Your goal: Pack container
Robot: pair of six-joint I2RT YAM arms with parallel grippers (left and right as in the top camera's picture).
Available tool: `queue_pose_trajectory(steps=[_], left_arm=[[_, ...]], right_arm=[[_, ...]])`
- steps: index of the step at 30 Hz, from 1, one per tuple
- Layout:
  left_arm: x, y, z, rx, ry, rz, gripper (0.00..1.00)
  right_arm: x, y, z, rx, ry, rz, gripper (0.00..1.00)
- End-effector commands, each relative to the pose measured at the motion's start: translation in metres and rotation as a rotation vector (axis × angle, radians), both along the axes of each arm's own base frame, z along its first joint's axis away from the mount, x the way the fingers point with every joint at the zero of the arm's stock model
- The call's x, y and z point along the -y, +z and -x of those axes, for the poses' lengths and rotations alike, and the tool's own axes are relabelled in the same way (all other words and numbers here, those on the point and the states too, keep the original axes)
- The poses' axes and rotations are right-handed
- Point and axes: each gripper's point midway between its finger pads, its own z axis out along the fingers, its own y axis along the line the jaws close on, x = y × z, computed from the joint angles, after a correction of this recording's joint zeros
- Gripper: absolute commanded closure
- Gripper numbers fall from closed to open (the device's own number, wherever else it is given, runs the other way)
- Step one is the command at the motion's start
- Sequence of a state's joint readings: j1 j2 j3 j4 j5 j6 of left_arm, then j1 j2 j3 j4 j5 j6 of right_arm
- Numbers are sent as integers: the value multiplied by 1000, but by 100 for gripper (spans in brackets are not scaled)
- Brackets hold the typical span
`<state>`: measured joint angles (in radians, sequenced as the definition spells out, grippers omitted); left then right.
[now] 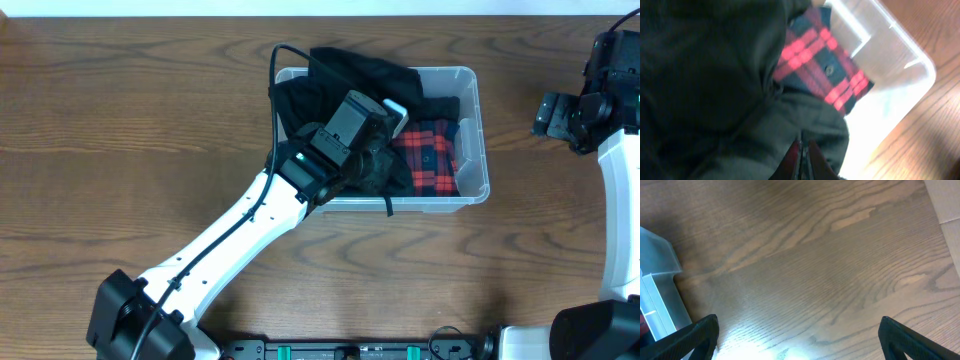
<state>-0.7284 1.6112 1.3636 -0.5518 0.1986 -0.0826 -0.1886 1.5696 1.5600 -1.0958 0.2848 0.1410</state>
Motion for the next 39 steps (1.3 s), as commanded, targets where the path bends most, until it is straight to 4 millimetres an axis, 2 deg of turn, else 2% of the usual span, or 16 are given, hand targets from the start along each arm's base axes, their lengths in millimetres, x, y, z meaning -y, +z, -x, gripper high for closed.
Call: queue_pose_trajectory(steps=[1, 10, 28, 33, 39], left_arm=[[-8, -10, 3, -34, 18, -39, 94], [-19, -27, 24, -127, 2, -104, 94], [-22, -83, 30, -251, -1, -215, 94], [-17, -84, 31, -249, -13, -205, 94], [2, -76, 34, -266, -64, -110, 94]], right_arm=[[4, 2, 3, 3, -12, 10, 1], [4, 2, 3, 3, -12, 10, 1], [4, 2, 3, 3, -12, 10, 1], [4, 2, 3, 3, -12, 10, 1], [4, 2, 3, 3, -12, 10, 1]])
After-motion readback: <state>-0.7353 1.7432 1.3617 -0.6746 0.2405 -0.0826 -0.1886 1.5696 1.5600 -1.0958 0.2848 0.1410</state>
